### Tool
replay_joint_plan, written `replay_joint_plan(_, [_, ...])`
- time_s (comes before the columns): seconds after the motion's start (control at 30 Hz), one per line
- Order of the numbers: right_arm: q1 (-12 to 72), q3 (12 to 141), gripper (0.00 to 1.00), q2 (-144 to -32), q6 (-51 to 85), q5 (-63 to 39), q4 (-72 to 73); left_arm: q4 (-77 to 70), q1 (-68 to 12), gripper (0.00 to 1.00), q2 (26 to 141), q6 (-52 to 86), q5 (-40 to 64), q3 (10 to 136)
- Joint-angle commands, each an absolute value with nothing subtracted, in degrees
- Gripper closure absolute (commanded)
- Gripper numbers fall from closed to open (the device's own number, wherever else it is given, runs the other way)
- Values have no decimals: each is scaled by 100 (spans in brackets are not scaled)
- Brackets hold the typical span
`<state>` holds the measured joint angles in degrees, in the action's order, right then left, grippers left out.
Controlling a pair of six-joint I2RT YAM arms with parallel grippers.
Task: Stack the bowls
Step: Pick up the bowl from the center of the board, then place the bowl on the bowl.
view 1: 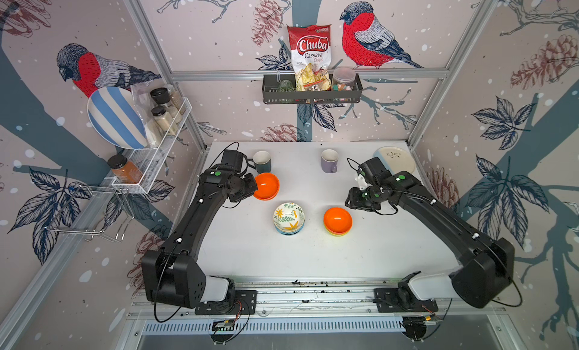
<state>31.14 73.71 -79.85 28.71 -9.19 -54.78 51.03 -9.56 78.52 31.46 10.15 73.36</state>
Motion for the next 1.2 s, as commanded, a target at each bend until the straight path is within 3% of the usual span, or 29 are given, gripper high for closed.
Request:
replay_joint_plan(0.0, [3300, 7706, 53, -8006, 2959, -984, -5789, 5605, -1162, 100, 7592, 2847, 1584, 7255])
replay_joint_plan(0.17, [3826, 8348, 53, -8189, 3027, -884, -6115, 5671, -2120, 100, 7195, 3029, 1509, 7173])
replay_joint_plan(0.47, [4709, 9012, 56, -8499, 3214, -541, -6353, 5588, -3663, 100, 7454, 3378, 1032, 7372])
replay_joint_plan(0.67, [4962, 9061, 56, -8592, 3262, -478, -6354, 5544, -4075, 100, 7668, 3475, 758, 7360])
replay_joint_plan(1.17, [5332, 8889, 65, -9090, 3279, -502, -6170, 5458, -4247, 100, 7760, 3549, 707, 7366])
